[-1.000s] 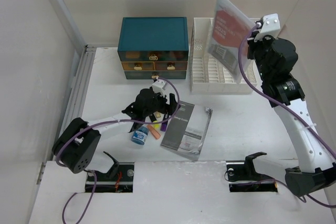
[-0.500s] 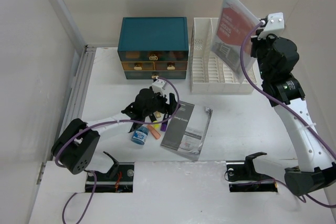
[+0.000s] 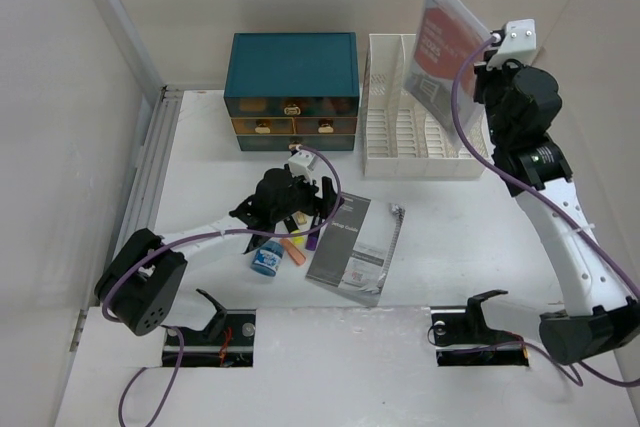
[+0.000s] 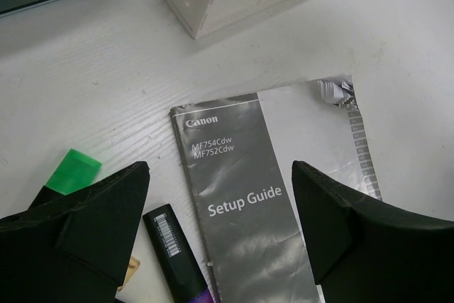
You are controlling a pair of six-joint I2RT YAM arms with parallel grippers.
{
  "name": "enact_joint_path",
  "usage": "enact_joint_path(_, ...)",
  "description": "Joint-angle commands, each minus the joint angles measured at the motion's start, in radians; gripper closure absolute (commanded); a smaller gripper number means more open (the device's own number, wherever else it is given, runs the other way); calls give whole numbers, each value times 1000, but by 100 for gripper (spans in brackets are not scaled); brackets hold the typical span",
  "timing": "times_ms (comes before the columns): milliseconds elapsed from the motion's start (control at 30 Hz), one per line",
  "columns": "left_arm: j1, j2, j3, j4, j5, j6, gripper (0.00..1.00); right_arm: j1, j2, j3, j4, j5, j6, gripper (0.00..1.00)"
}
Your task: Organize the desk
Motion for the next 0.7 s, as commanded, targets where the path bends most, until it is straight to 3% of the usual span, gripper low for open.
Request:
enact_joint_path(0, 6, -40, -4, 30, 23, 10, 21, -6, 38, 6, 159, -16, 40, 100)
enact_joint_path(300, 6, -59, -13, 30, 14, 10, 21, -15, 182, 18, 251, -37, 118, 100)
enact_joint_path(567, 6, -59, -22, 30, 14, 10, 21, -25, 202, -113, 467, -105, 186, 100)
enact_joint_path(667, 6, -59, -22, 30, 14, 10, 21, -47, 202, -147, 476, -163, 252, 100)
